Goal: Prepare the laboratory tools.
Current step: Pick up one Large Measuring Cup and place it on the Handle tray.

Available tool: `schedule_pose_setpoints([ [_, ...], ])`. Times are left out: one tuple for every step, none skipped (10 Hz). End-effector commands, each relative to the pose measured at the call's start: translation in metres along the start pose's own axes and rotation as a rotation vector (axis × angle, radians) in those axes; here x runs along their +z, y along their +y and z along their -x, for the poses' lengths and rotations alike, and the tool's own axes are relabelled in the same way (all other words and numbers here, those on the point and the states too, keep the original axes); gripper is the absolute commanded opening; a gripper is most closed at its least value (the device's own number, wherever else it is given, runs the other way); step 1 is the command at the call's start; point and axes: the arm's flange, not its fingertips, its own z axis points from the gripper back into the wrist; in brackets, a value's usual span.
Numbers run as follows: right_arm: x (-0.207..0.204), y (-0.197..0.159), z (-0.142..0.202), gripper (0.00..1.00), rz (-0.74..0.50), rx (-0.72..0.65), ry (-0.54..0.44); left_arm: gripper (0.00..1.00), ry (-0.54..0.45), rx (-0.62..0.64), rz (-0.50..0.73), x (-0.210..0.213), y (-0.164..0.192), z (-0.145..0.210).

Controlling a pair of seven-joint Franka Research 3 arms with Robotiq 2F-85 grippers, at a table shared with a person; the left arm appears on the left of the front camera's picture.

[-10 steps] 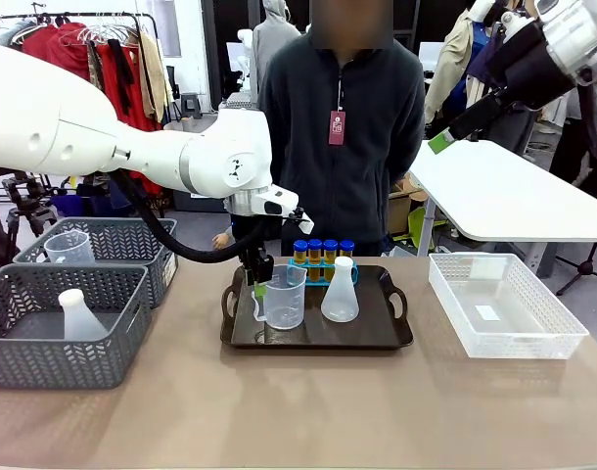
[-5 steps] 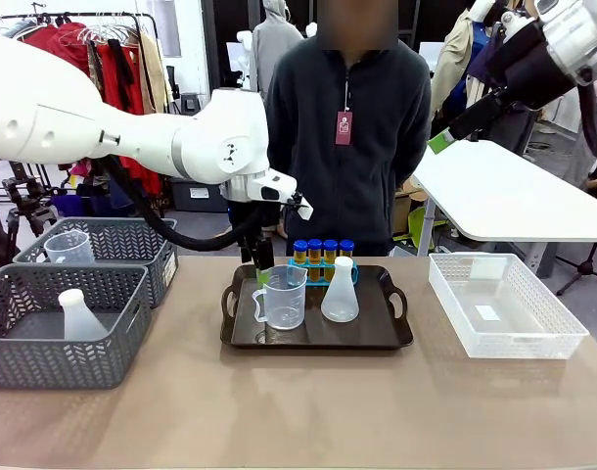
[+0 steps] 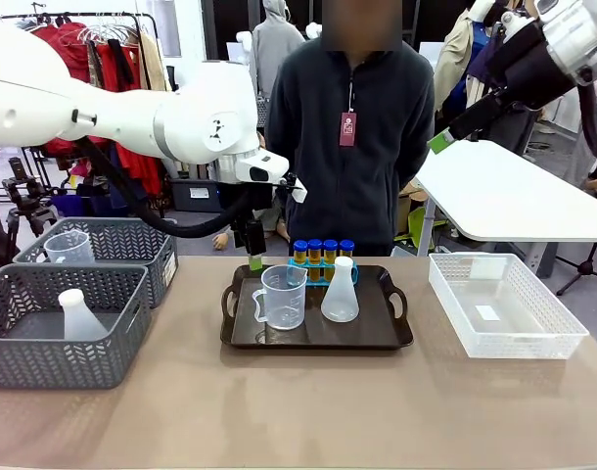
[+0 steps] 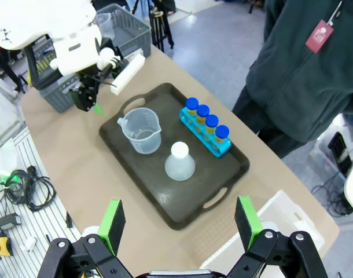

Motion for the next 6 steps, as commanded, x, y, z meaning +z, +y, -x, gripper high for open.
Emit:
schedule_pose_setpoints([
  [0.0, -0.001, 0.001, 1.0, -0.018, -0.002, -0.02, 1.0, -0.044, 0.013, 0.011, 0.008, -0.004, 0.016],
  [0.0, -0.001, 0.001, 1.0, -0.018, -0.002, -0.02, 1.0, 0.0, 0.0, 0.0, 0.0, 0.0, 0.0],
  [0.0, -0.001, 0.001, 1.0, -0.018, -0.002, -0.02, 1.0, 0.0, 0.0, 0.0, 0.0, 0.0, 0.0],
  [0.0, -0.001, 0.001, 1.0, -0.018, -0.002, -0.02, 1.0, 0.0, 0.0, 0.0, 0.0, 0.0, 0.0],
  [0.0, -0.001, 0.001, 1.0, -0.018, -0.002, -0.02, 1.0, 0.0, 0.0, 0.0, 0.0, 0.0, 0.0],
  [0.0, -0.001, 0.001, 1.0, -0.018, -0.002, -0.02, 1.0, 0.0, 0.0, 0.0, 0.0, 0.0, 0.0],
])
